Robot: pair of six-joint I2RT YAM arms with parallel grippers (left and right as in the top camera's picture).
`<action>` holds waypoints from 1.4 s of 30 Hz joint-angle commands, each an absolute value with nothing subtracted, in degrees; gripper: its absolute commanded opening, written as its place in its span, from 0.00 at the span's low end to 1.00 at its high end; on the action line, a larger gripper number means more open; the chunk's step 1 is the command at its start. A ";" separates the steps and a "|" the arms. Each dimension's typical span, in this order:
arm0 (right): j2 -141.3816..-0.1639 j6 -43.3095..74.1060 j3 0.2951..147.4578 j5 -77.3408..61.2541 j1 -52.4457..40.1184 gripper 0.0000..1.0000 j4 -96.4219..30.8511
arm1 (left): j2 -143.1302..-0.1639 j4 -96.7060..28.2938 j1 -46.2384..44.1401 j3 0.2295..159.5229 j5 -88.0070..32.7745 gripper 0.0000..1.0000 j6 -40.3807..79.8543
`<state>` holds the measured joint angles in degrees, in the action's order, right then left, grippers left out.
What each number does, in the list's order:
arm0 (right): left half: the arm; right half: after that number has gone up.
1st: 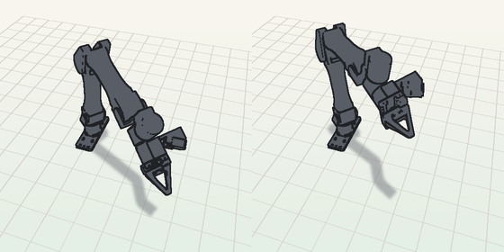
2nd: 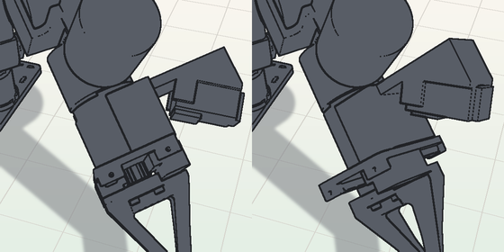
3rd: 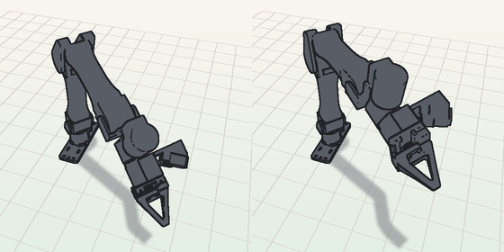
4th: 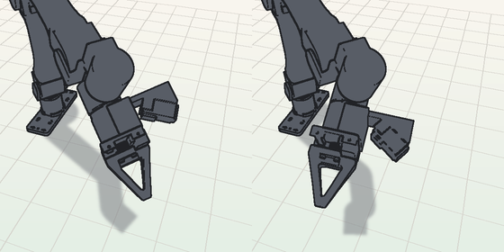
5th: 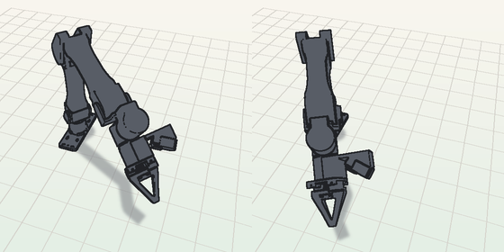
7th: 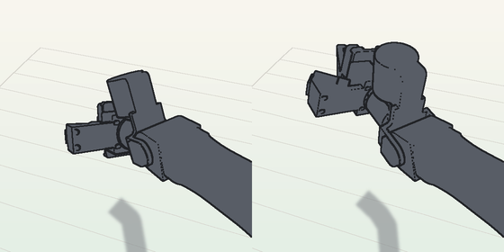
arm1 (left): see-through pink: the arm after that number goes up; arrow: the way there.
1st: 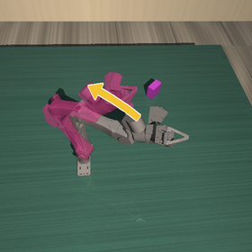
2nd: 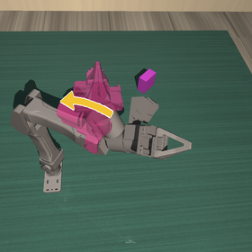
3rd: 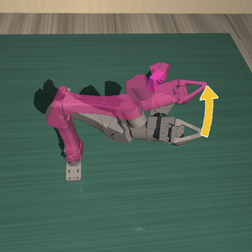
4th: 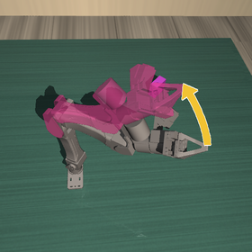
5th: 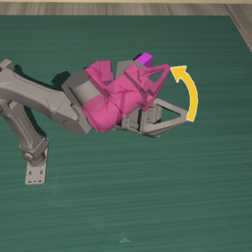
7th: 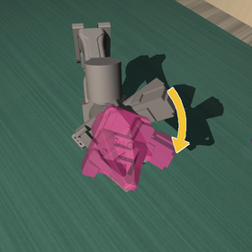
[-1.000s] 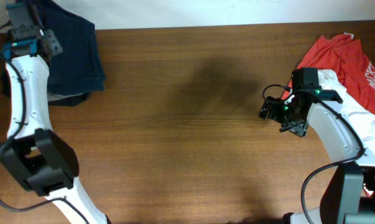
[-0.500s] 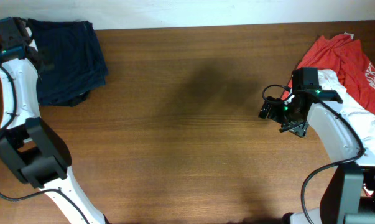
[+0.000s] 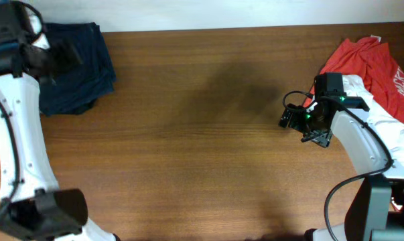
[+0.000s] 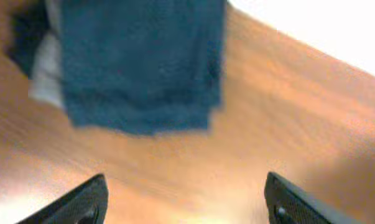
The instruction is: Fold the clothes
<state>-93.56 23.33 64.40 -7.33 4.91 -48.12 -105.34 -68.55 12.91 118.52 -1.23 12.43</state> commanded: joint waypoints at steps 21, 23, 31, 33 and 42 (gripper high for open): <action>-93.27 22.76 64.95 -6.83 5.13 0.99 -48.21 | -47.92 -71.46 -18.74 63.64 5.89 0.99 24.53; -93.27 22.76 64.95 -6.83 5.13 0.99 -48.21 | -45.80 -55.11 -18.59 52.62 6.04 0.99 15.44; -93.27 22.76 64.95 -6.83 5.13 0.99 -48.23 | -18.74 -9.74 -5.50 14.31 -2.68 0.99 6.09; -93.27 22.76 64.95 -6.81 5.13 0.99 -48.21 | -12.93 -6.09 -2.66 9.87 -7.92 0.99 0.34; -93.27 22.76 64.95 -6.81 5.13 0.99 -48.23 | -0.27 -3.97 4.54 0.51 -7.55 0.99 0.36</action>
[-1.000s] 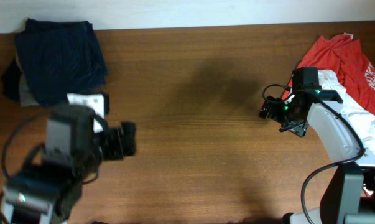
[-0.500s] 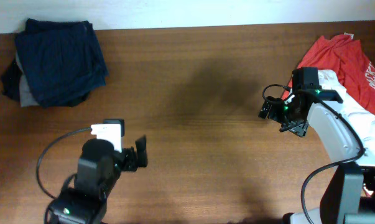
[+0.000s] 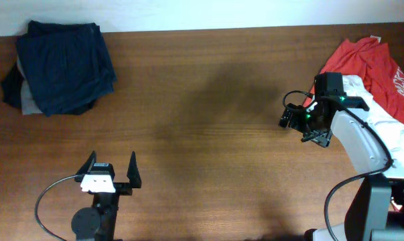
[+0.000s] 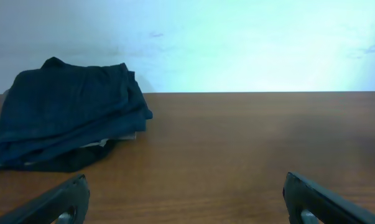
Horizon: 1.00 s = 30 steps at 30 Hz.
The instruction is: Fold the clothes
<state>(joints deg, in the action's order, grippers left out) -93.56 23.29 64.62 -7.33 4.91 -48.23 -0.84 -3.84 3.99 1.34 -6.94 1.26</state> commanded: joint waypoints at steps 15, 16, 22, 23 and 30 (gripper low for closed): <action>-92.90 22.76 64.82 -6.83 5.10 0.99 -48.18 | -0.30 -3.90 4.56 0.51 -7.55 0.99 0.36; -91.66 22.76 64.73 -6.83 5.10 0.99 -48.21 | -0.30 -3.90 4.56 0.51 -7.55 0.99 0.36; -65.17 22.74 63.22 -2.26 5.10 0.99 -49.95 | -0.30 -3.90 4.56 0.51 -7.55 0.99 0.36; -62.22 22.74 62.57 -2.24 5.10 0.99 -49.84 | -0.30 -3.90 4.56 0.51 -7.55 0.99 0.36; -27.11 22.50 22.70 -4.45 4.40 0.99 -13.28 | -0.30 -3.90 4.56 0.51 -7.55 0.99 0.36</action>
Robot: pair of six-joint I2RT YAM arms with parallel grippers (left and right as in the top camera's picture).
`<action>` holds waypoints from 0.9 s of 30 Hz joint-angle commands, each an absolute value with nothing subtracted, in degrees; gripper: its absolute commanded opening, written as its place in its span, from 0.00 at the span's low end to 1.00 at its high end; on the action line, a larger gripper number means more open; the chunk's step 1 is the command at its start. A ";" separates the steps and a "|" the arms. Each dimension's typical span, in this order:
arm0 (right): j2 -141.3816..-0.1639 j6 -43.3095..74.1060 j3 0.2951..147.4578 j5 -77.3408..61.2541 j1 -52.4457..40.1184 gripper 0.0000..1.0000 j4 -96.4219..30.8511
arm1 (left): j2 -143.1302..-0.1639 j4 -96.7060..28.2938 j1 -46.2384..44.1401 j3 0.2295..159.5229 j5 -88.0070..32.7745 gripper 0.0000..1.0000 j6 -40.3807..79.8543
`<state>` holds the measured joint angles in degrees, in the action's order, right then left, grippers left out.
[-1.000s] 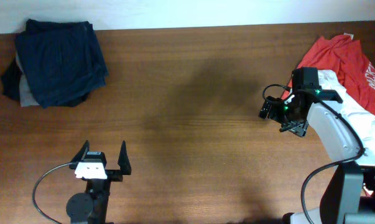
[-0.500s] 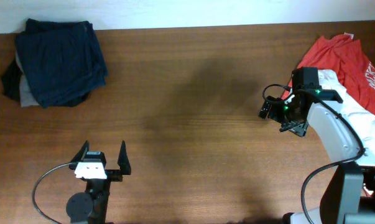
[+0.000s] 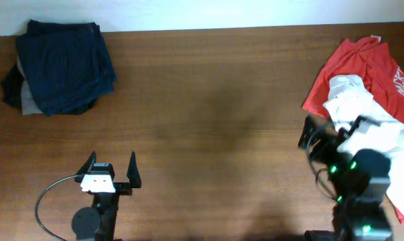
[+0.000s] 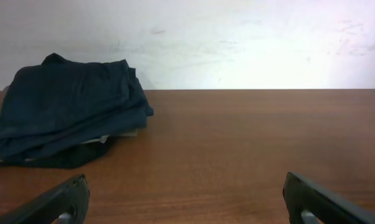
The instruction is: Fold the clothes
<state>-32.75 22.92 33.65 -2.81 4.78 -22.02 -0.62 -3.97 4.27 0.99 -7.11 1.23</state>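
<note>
A folded dark blue stack (image 3: 62, 65) lies at the far left corner, over a grey and a black piece; in the left wrist view the stack (image 4: 69, 121) sits by the wall. A red shirt (image 3: 366, 63) and a white garment (image 3: 369, 124) lie crumpled at the right edge. My left gripper (image 3: 111, 166) rests near the front edge, open and empty, its fingers (image 4: 66, 202) spread wide over bare wood. My right gripper (image 3: 332, 132) is blurred at the white garment's left edge, its prongs apart and nothing seen between them.
The brown wooden table (image 3: 208, 120) runs to a white wall (image 4: 237, 43) at the back. The right arm's base (image 3: 359, 201) stands at the front right, the left arm's base (image 3: 91, 221) at the front left.
My right arm has drawn back toward its base at the front right; its gripper now sits lower and closer to the white garment. The left arm and the folded stack have not moved.
My left arm first reached over the folded dark blue stack at the far left, its gripper open above it. Then it was back at the front edge, open, with the stack left in place. The right arm stayed beside the red and white pile, and has now pulled back.
</note>
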 commanded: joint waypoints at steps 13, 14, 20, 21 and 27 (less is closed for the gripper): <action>-0.19 11.77 0.32 -8.29 1.89 0.99 -1.19 | -0.30 -3.90 4.56 0.51 -7.55 0.99 0.36; -0.19 11.33 0.32 -8.16 1.93 0.99 -3.31 | -0.30 -3.90 4.56 0.51 -7.55 0.99 0.36; -0.19 11.14 0.32 -8.16 1.93 0.99 -3.84 | -0.30 -3.90 4.56 0.51 -7.55 0.99 0.36; -0.19 11.14 0.32 -8.16 1.93 0.99 -3.84 | -0.30 -3.90 4.56 0.51 -7.55 0.99 0.36; -0.21 11.14 0.32 -8.16 1.93 0.99 -3.79 | -0.30 -3.90 4.56 0.51 -7.53 0.99 0.36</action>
